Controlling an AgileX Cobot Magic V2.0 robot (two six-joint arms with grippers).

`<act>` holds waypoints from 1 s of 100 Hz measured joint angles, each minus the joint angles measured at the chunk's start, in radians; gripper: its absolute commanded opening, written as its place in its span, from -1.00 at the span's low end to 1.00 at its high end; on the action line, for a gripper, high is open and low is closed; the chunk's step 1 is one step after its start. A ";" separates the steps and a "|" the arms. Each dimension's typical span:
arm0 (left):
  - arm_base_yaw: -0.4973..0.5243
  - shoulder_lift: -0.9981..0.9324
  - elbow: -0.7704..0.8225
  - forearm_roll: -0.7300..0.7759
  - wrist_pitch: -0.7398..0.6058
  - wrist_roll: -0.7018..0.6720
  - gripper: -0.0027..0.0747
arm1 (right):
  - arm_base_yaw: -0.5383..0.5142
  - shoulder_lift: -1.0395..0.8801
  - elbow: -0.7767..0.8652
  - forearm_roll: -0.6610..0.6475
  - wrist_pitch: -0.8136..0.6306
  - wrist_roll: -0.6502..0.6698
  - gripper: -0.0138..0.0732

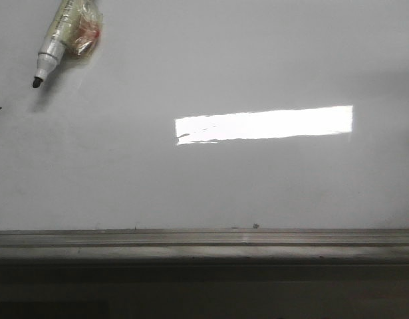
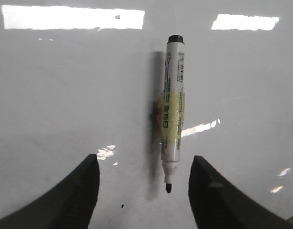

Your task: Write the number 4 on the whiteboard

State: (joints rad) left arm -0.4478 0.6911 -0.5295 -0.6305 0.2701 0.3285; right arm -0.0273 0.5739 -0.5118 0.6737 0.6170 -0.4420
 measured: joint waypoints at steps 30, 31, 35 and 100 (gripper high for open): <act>-0.168 0.205 -0.038 0.009 -0.162 0.002 0.04 | 0.000 0.000 0.000 0.002 0.000 -0.003 0.20; -0.168 0.213 -0.041 0.012 -0.165 0.002 0.04 | 0.000 0.000 0.000 0.002 0.000 -0.003 0.20; -0.172 0.237 -0.051 0.014 -0.178 0.002 0.04 | 0.000 0.000 0.000 0.002 0.000 -0.007 0.20; -0.176 0.338 -0.103 0.072 -0.193 0.002 -0.98 | 0.000 0.000 0.000 0.002 0.000 -0.011 0.20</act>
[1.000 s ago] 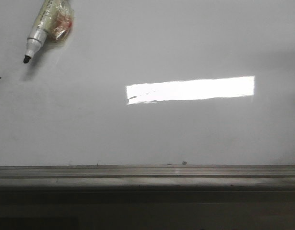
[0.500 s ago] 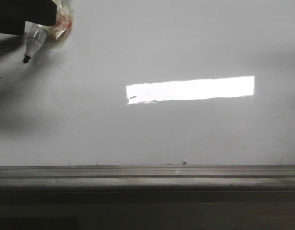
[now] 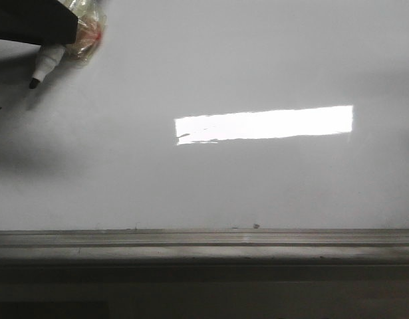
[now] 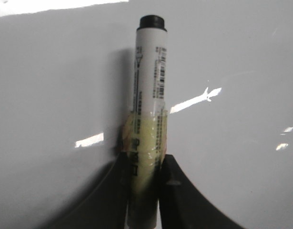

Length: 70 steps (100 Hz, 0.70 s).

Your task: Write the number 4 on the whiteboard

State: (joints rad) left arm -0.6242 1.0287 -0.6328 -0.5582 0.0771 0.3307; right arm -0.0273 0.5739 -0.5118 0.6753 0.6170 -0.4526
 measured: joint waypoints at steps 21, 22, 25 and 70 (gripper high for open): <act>-0.019 -0.011 -0.030 0.082 0.078 0.037 -0.98 | 0.000 0.012 0.000 0.068 0.046 -0.093 0.20; -0.024 -0.011 -0.033 0.086 0.083 0.047 -0.98 | 0.002 0.014 0.000 0.076 0.054 -0.101 0.20; -0.038 -0.013 -0.045 0.101 0.109 0.070 -0.98 | 0.005 0.023 0.000 0.122 0.071 -0.149 0.20; -0.299 0.005 -0.143 0.217 0.294 0.314 -0.98 | 0.028 0.277 -0.078 0.620 0.364 -0.574 0.20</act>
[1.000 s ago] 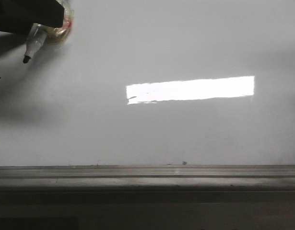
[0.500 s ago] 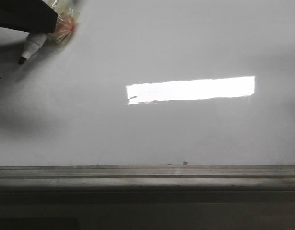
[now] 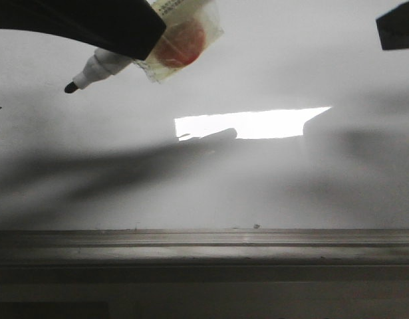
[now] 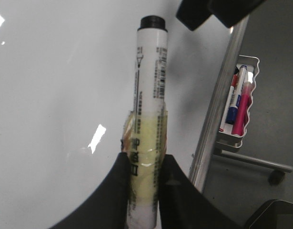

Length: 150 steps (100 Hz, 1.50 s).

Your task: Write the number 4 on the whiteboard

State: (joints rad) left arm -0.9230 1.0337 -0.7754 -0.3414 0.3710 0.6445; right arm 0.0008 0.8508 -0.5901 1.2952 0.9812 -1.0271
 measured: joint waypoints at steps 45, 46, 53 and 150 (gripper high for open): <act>-0.083 0.105 -0.087 0.082 0.002 0.010 -0.98 | 0.000 0.172 -0.141 0.011 0.185 -0.013 0.20; -0.082 0.107 -0.089 0.082 0.002 0.010 -0.98 | 0.000 0.176 -0.141 0.011 0.189 -0.013 0.20; -0.091 0.121 -0.111 0.096 0.002 0.010 -0.98 | 0.000 0.193 -0.143 0.011 0.205 -0.013 0.20; -0.097 0.187 -0.203 0.106 0.006 0.070 -0.50 | 0.000 0.208 -0.144 0.014 0.220 -0.045 -0.85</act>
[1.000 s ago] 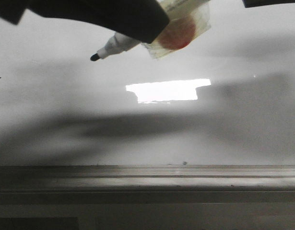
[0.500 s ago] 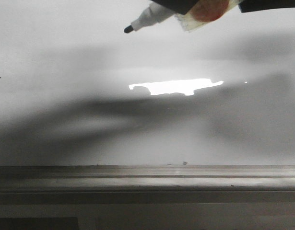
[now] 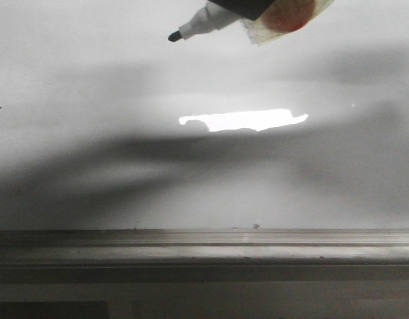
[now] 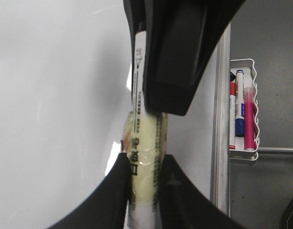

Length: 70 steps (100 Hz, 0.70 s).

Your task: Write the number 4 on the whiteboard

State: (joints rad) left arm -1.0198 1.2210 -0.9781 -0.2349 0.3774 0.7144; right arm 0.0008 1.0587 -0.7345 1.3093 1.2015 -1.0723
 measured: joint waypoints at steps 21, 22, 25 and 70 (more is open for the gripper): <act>0.033 -0.010 0.000 0.000 0.004 -0.029 0.36 | 0.000 0.000 0.000 0.000 -0.002 0.000 -0.82; 0.037 -0.012 0.000 0.000 0.006 -0.032 0.35 | 0.000 0.000 0.000 0.000 -0.006 0.000 -0.82; 0.053 -0.022 0.000 0.000 0.011 -0.042 0.34 | 0.000 0.000 0.000 0.000 -0.013 0.000 -0.82; 0.490 -0.354 0.152 -0.185 -0.019 -0.158 0.21 | 0.043 -0.065 0.000 0.059 -0.284 -0.102 -0.82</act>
State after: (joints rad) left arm -0.5301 0.8675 -0.8264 -0.4200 0.3582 0.5568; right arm 0.0437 0.9937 -0.7345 1.3679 0.9178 -1.1747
